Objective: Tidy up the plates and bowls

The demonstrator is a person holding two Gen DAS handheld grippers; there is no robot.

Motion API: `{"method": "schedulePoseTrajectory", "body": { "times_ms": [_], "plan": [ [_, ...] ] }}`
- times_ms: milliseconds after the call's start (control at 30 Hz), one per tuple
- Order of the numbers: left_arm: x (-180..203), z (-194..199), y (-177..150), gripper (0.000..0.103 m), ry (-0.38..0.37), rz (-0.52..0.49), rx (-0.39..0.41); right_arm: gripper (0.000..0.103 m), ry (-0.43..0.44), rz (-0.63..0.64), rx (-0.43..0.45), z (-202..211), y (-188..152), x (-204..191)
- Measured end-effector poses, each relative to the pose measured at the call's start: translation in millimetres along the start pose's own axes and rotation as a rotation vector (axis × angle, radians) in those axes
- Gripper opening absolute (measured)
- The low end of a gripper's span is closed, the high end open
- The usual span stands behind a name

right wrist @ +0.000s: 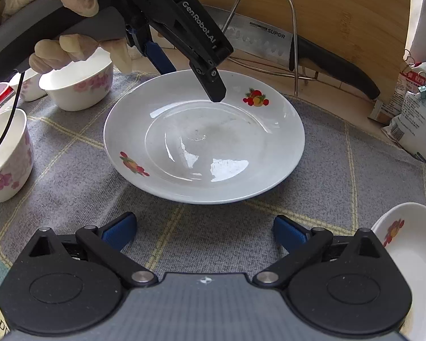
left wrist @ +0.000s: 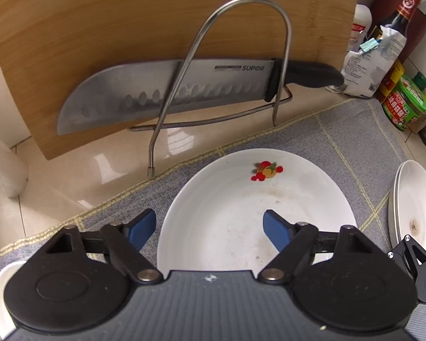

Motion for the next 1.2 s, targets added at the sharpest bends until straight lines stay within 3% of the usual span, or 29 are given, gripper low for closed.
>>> {"method": "schedulePoseTrajectory", "body": {
  "times_ms": [367, 1200],
  "plan": [
    [0.3, -12.9, 7.4, 0.069, -0.011, 0.007, -0.016, 0.103, 0.015, 0.026, 0.023, -13.6, 13.6, 10.3],
    [1.8, -20.6, 8.1, 0.066, -0.040, -0.043, -0.027, 0.103, 0.016, 0.055, 0.068, -16.9, 17.3, 9.5]
  ]
}}
Point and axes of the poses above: each gripper's, at about its wrist camera, not at the fingertips, and z roughly against the way its jaws point, x to its right, y to its top, the point moved 1 cm from there along -z, roughly the way its jaws point, and after that the axes turned 13 degrees about z, right-handed, at the moved point
